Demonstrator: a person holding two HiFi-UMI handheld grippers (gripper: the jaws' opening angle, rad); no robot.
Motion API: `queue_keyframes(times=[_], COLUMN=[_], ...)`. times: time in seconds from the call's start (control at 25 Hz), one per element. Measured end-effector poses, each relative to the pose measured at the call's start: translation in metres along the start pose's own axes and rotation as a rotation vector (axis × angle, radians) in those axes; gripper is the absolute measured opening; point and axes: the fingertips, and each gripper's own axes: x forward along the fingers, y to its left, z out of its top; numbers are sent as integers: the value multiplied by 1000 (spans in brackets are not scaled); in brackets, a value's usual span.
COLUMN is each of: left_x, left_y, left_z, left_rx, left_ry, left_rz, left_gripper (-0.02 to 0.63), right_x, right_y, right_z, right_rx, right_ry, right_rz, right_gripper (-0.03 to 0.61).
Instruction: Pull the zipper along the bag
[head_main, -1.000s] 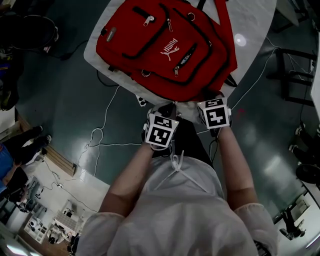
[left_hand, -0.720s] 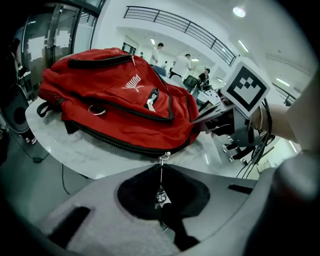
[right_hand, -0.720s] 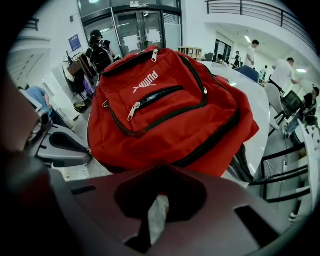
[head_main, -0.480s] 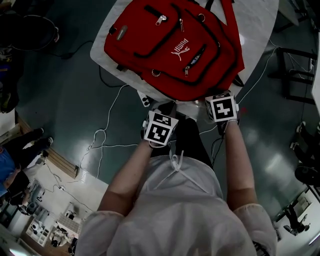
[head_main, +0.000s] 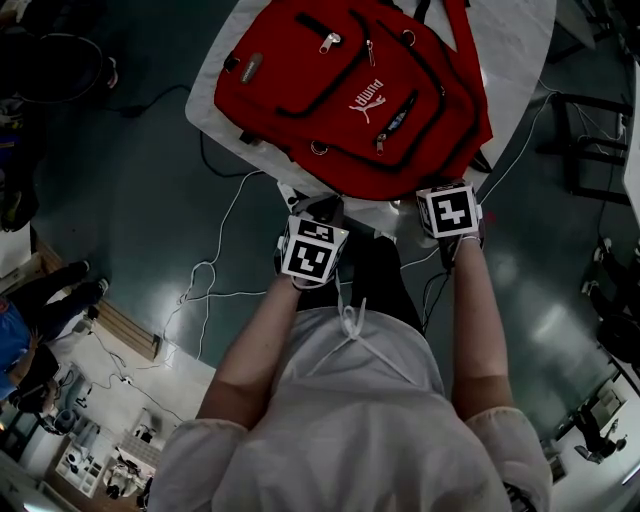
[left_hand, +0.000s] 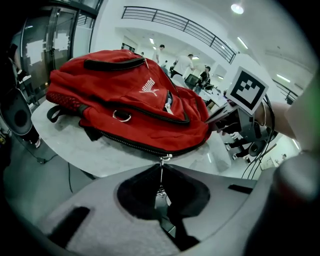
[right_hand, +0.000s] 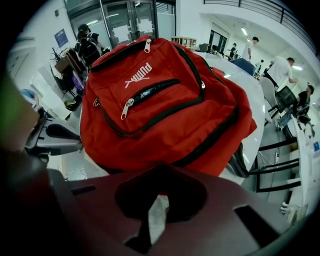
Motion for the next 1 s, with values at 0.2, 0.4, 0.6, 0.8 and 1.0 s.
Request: queue_keyframes(times=[0.2, 0.4, 0.6, 0.8, 1.0], left_x=[-5, -9, -19, -28, -29], left_y=[14, 35, 56, 87, 98], left_z=[4, 7, 14, 23, 31], left_rx=[21, 16, 33, 37, 56], left_ry=[-5, -13, -10, -17, -11], left_rz=[15, 57, 98, 143, 157], left_gripper=[21, 21, 21, 22, 23], right_x=[1, 1, 0, 3, 1], right_y=[0, 1, -1, -1, -6], right_z=[0, 9, 0, -1, -7], right_rx=[-28, -82, -53, 7, 14], right_ry=[55, 75, 96, 89, 117], right_rz=[-27, -44, -47, -19, -31], right_gripper=[26, 26, 26, 26, 26])
